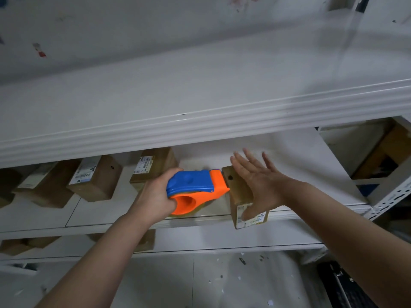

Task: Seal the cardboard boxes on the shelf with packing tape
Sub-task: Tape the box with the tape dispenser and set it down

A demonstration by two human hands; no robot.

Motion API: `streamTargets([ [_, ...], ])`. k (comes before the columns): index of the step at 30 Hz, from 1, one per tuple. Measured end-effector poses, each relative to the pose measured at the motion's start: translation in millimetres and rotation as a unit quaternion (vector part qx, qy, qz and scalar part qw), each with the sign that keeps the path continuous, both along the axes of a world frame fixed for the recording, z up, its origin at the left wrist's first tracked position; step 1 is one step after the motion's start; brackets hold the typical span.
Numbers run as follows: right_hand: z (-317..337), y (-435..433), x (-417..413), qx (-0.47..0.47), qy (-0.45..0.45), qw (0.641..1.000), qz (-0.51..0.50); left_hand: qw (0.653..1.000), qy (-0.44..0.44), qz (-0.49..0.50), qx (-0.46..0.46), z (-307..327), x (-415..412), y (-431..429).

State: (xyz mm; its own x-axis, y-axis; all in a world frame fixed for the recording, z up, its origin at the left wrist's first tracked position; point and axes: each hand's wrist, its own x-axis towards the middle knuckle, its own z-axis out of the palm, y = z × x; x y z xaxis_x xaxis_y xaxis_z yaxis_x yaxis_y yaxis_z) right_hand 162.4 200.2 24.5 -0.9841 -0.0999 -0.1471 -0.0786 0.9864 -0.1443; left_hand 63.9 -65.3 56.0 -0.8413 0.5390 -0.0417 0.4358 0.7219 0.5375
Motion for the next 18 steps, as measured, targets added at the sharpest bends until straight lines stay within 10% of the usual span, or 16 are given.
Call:
streamTargets([
  [12, 8.9, -37.8, -10.5, 0.197, 0.003, 0.977, 0.077, 1.0, -0.011, -0.004, 0.003, -2.1, 9.1, -5.2],
  [18, 5.8, -6.1, -10.4, -0.234, 0.009, 0.972, -0.03, 0.998, 0.03, -0.001, 0.05, 18.0, 4.2, 6.6],
])
